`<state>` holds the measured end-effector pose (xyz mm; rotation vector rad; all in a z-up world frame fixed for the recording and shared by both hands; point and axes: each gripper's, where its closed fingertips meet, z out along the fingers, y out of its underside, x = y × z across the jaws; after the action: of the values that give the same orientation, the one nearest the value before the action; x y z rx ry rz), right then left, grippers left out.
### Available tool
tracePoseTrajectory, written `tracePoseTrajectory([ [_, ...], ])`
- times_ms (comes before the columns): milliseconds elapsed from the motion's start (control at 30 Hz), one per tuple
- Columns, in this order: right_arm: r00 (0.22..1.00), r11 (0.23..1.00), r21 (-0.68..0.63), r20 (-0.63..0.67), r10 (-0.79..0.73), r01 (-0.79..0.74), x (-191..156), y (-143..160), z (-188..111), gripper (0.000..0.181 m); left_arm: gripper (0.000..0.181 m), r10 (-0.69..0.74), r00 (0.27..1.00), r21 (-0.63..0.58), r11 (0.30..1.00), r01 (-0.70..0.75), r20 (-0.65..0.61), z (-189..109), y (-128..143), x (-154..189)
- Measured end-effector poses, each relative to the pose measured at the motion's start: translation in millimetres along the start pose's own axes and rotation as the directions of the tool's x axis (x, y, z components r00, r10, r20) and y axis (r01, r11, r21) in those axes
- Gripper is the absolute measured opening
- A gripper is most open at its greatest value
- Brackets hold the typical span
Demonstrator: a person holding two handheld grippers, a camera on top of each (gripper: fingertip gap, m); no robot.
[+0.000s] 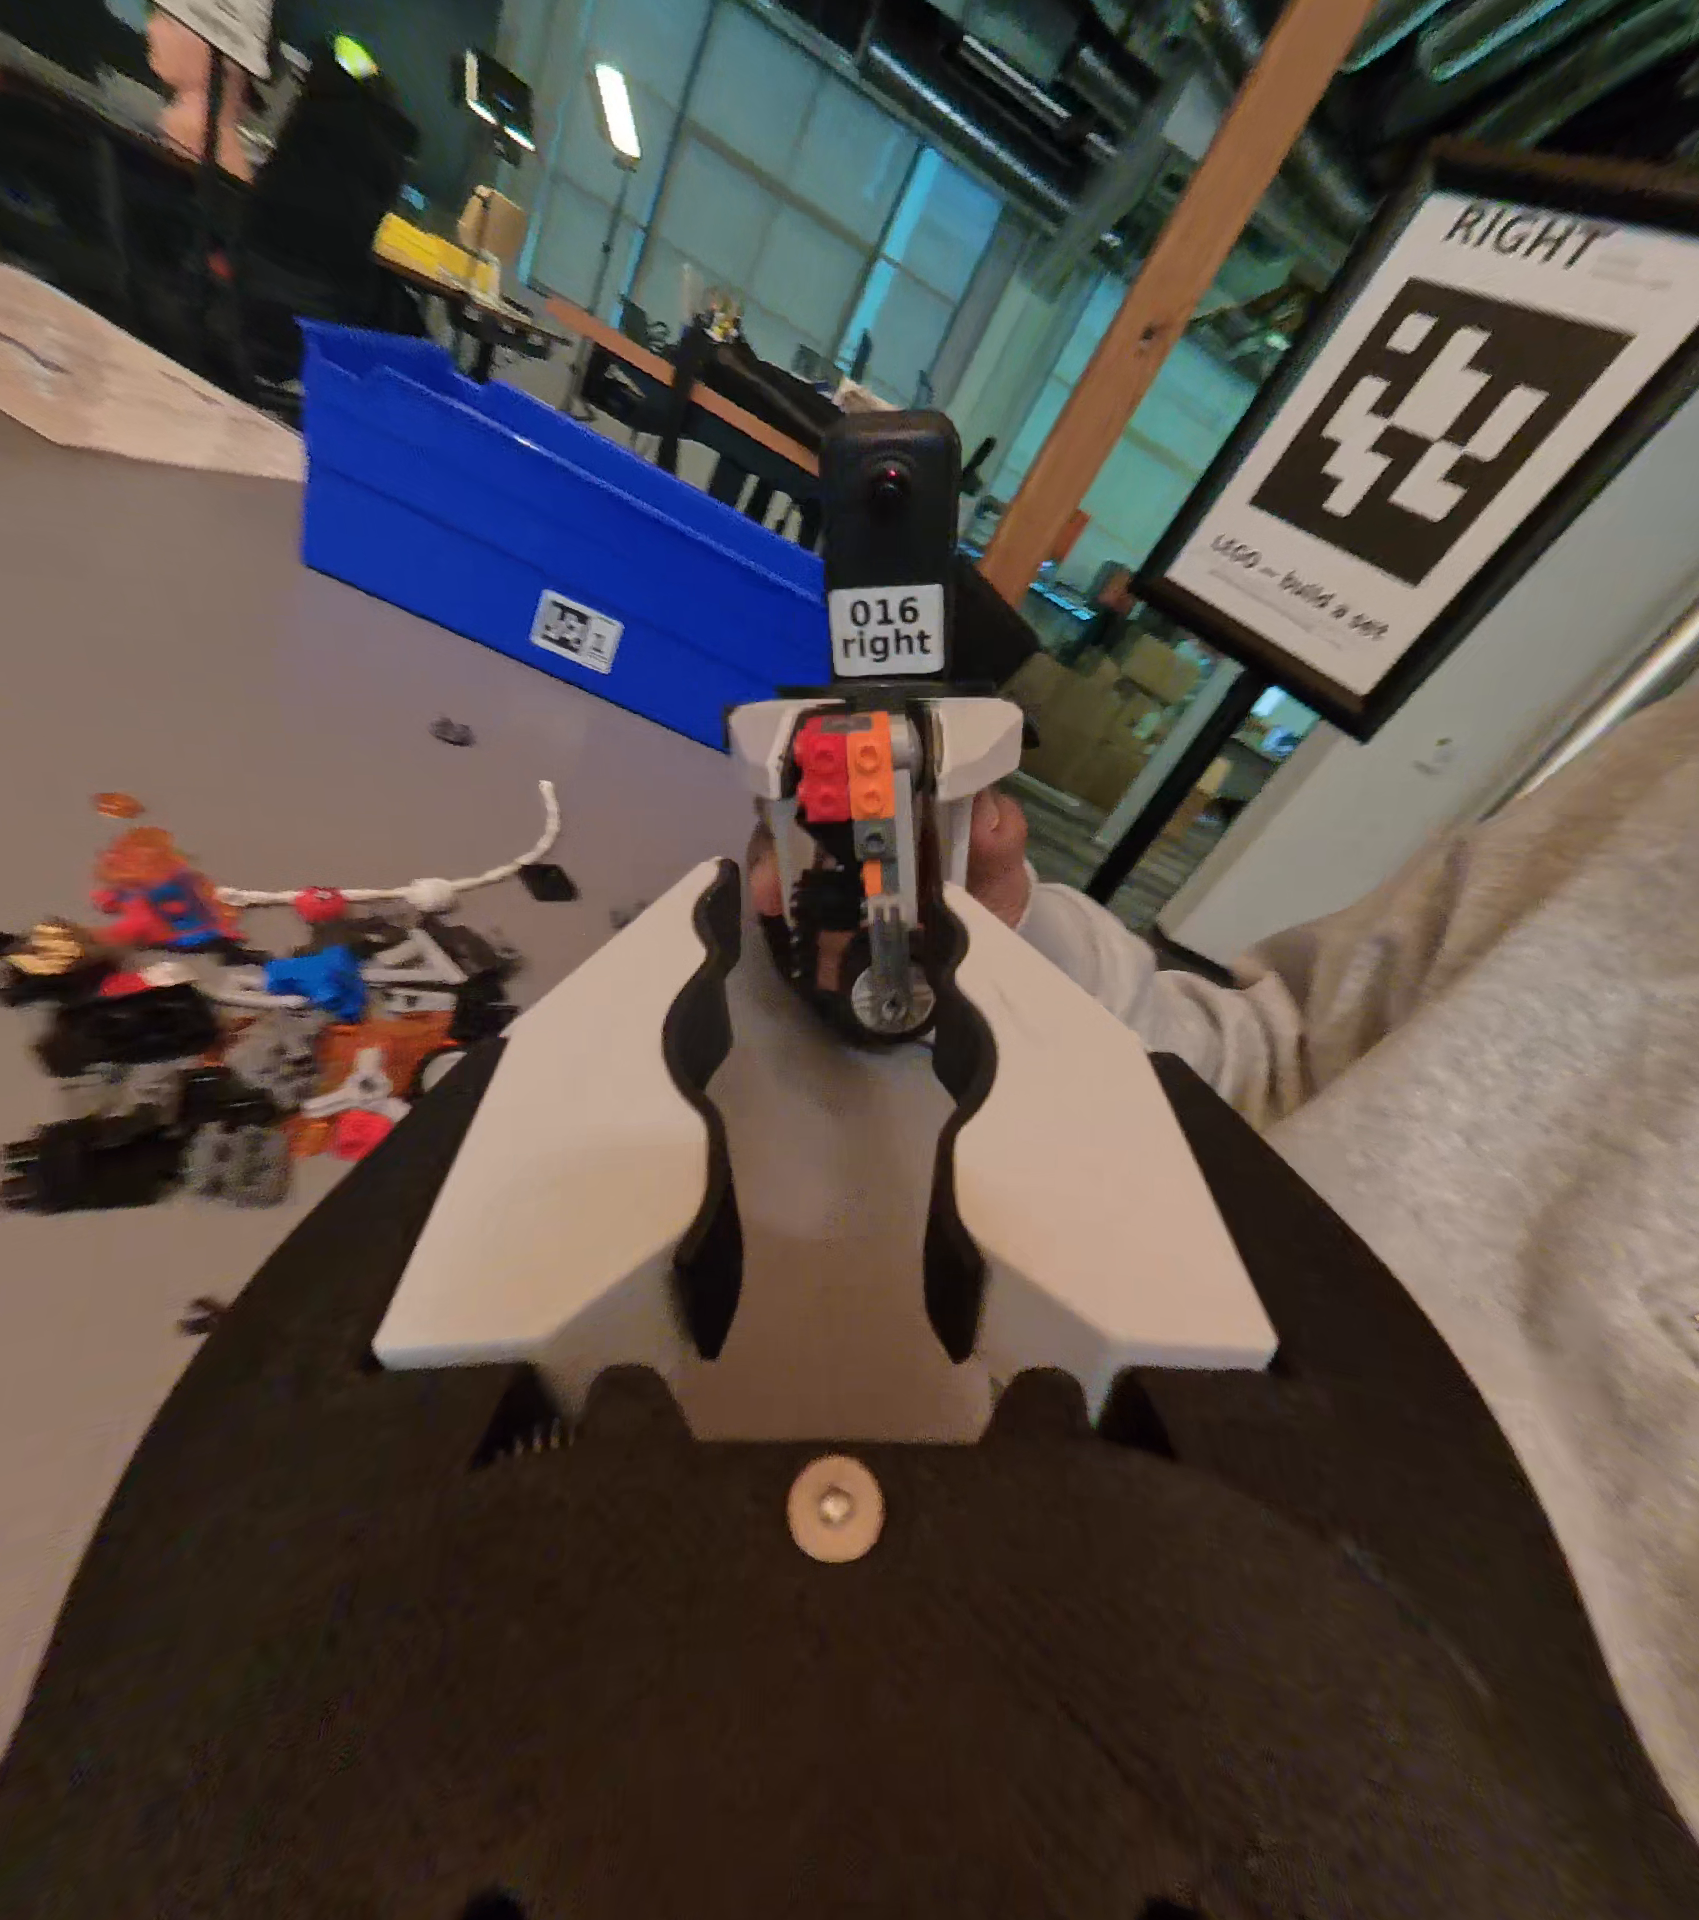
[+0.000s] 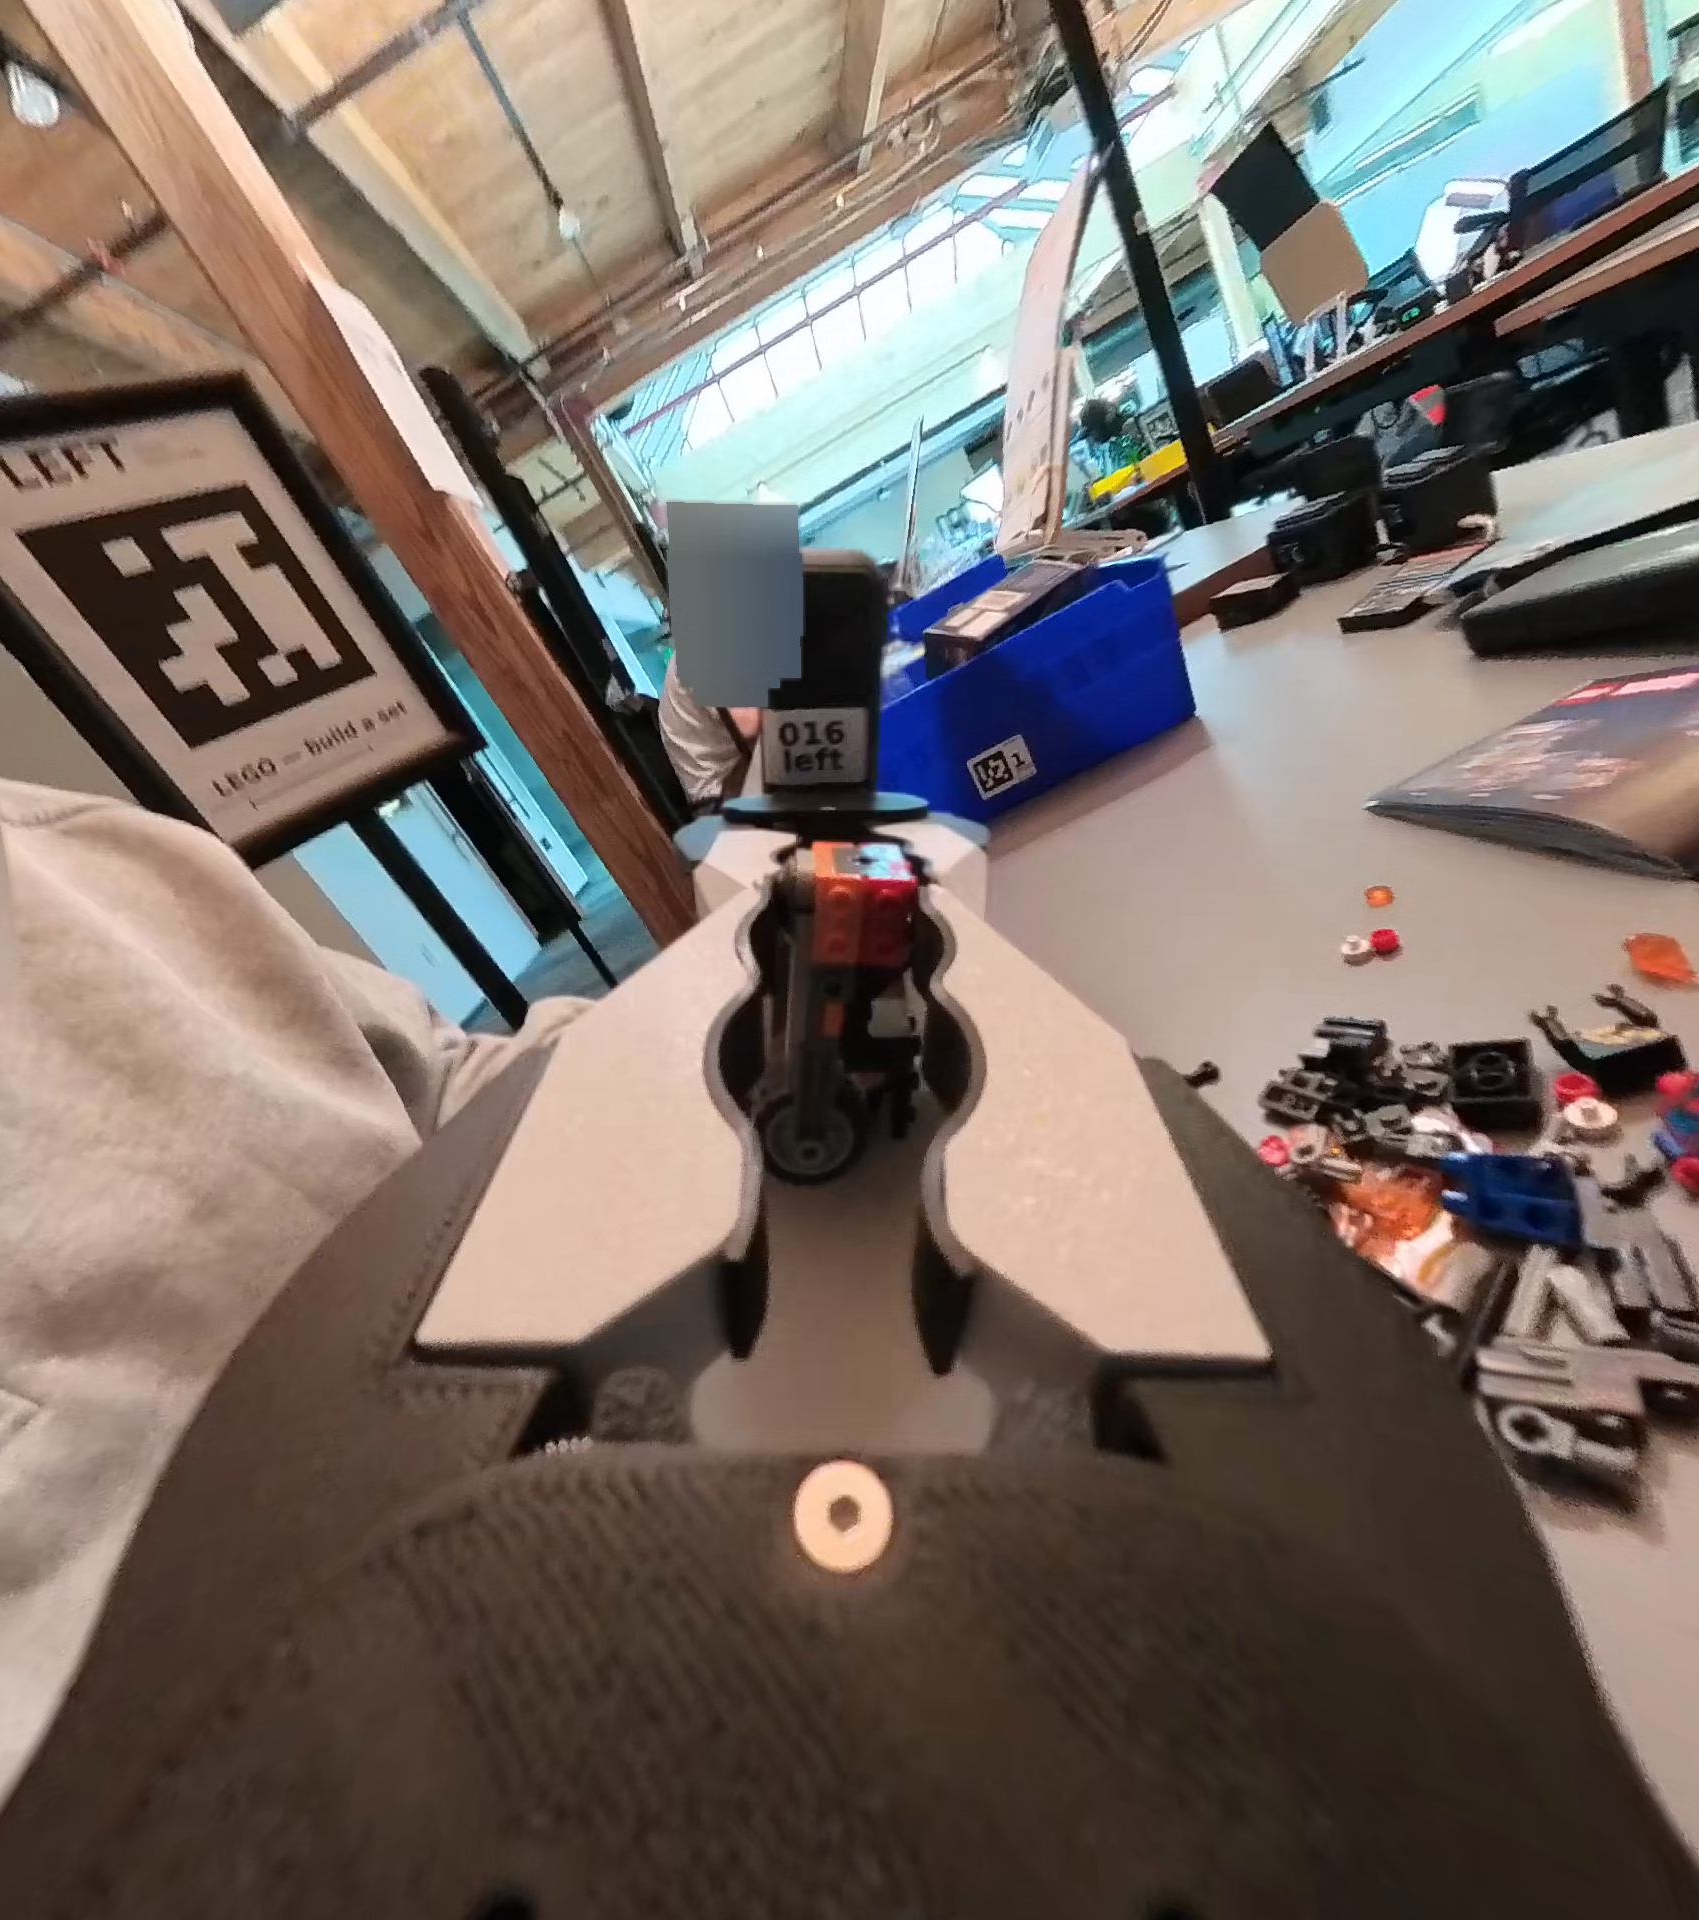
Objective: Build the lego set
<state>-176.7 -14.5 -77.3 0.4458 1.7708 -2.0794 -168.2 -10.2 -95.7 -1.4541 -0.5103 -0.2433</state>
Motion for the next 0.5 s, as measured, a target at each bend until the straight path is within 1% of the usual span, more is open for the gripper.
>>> tracePoseTrajectory([
  [133, 0.998, 0.997, -0.034, 0.029, -0.064, 0.065, -9.6, 7.0, 7.9, 0.023, 0.034, -0.098, 0.993, -0.039, 0.995, 0.095, -0.071, 17.0, 11.8, 9.8],
  [167, 0.997, 0.996, -0.040, 0.025, -0.073, 0.074, -9.3, 8.5, 9.1, 0.023, 0.028, -0.101, 0.991, -0.042, 0.994, 0.098, -0.084, 19.0, 12.6, 12.4],
  [233, 0.996, 0.996, -0.031, 0.015, -0.083, 0.083, -8.2, 7.4, 9.1, 0.024, 0.028, -0.090, 0.993, -0.058, 0.995, 0.085, -0.081, 20.1, 15.1, 13.0],
  [333, 0.991, 0.991, 0.057, -0.063, -0.118, 0.122, 0.9, -8.2, 1.5, 0.046, 0.028, -0.090, 0.996, -0.064, 0.994, 0.090, -0.010, 17.5, 16.7, 0.5],
  [433, 0.966, 0.968, 0.124, -0.166, -0.197, 0.218, 5.7, -25.1, -11.7, 0.042, 0.027, -0.102, 0.991, -0.025, 0.994, 0.105, 0.089, 9.8, 11.8, -16.8],
  [500, 0.922, 0.942, 0.080, -0.247, -0.299, 0.327, 8.0, -25.6, -14.2, 0.038, 0.027, -0.086, 0.983, 0.005, 0.996, 0.087, 0.164, 2.7, 6.8, -27.4],
])
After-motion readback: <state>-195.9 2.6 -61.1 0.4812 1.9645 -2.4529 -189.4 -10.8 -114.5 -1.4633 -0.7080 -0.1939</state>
